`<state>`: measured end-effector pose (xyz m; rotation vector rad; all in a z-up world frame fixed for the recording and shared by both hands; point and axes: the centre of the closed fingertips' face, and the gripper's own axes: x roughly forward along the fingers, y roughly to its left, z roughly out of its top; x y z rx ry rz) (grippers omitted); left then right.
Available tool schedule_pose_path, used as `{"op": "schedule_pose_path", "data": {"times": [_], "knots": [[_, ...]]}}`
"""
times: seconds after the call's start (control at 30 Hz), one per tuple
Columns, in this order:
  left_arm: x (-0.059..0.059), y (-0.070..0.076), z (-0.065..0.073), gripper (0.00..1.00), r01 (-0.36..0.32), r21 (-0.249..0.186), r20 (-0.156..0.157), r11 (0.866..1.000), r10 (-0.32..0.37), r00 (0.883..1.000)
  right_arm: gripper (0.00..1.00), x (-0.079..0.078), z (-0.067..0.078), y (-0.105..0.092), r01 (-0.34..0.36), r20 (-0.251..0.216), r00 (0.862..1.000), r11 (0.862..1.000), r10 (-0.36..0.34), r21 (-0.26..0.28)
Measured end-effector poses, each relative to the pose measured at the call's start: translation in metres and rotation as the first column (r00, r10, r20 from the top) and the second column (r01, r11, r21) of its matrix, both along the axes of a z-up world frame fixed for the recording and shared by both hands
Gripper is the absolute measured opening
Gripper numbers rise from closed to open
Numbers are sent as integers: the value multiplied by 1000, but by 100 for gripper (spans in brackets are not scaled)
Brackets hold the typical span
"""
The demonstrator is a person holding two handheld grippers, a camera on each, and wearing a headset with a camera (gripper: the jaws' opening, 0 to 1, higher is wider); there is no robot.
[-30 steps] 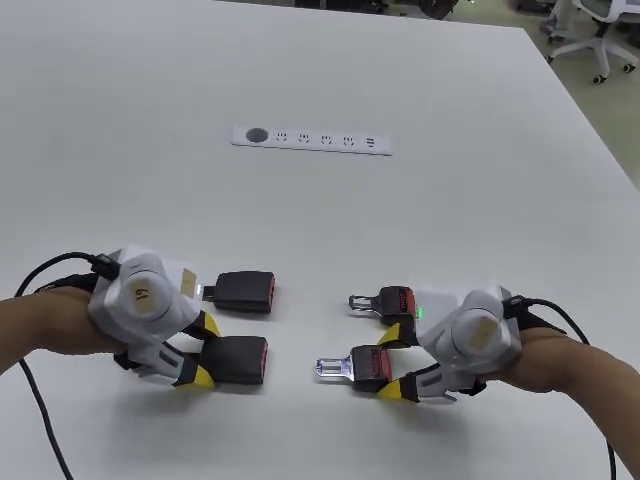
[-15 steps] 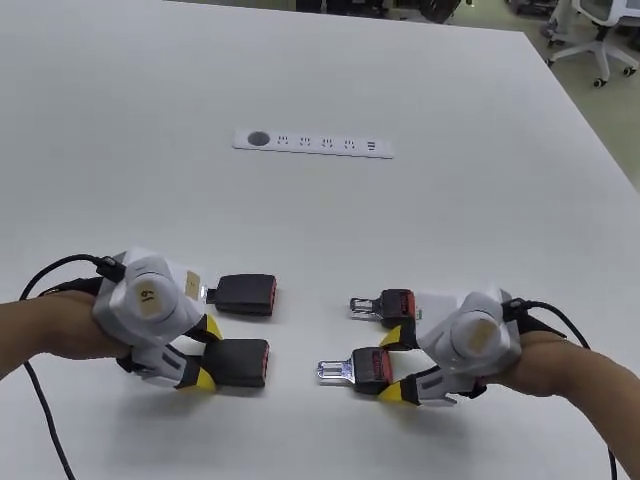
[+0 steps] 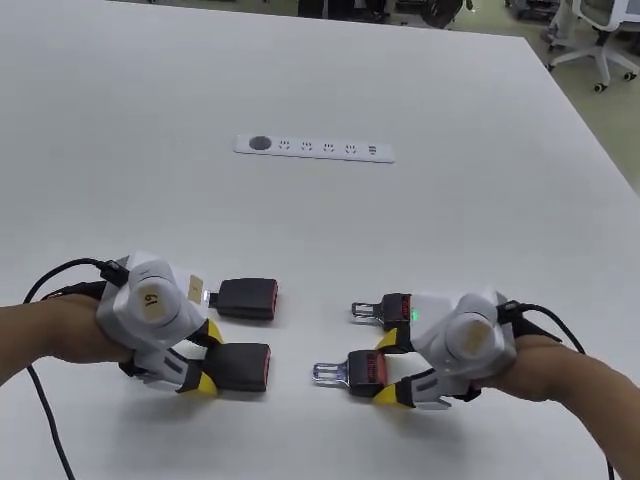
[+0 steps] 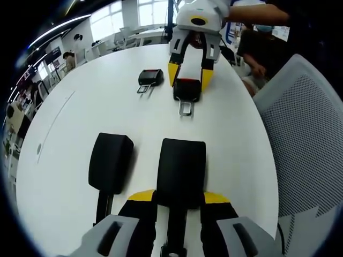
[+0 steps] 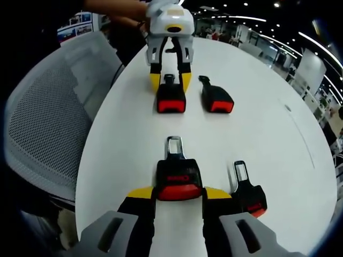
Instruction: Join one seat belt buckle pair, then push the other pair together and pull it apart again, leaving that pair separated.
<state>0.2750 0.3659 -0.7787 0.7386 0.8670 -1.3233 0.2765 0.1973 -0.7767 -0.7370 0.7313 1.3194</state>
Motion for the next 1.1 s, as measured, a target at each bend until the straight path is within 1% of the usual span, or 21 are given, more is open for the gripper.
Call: {"op": "schedule_pose_path", "data": {"times": [0.23,0.53,0.63,0.93,1.1], "knots": [[0,0,0,32,-1,2,-2,1000,1,1000,30,1,-1,4,6,4,1000,1000,-6,5],[-1,-2,2,32,-2,1,-3,1000,2,1000,30,4,-1,15,10,1,1000,1000,-10,15],[0,-1,1,32,-4,-1,-4,1000,4,1000,30,2,-2,19,10,-1,1000,1000,-10,17],[-2,-2,3,32,-8,1,-5,1000,8,1000,30,-2,-1,30,14,-6,1000,1000,-14,24],[-1,0,2,32,-9,1,-6,1000,9,1000,30,0,-2,34,21,-5,1000,999,-21,26]]}}
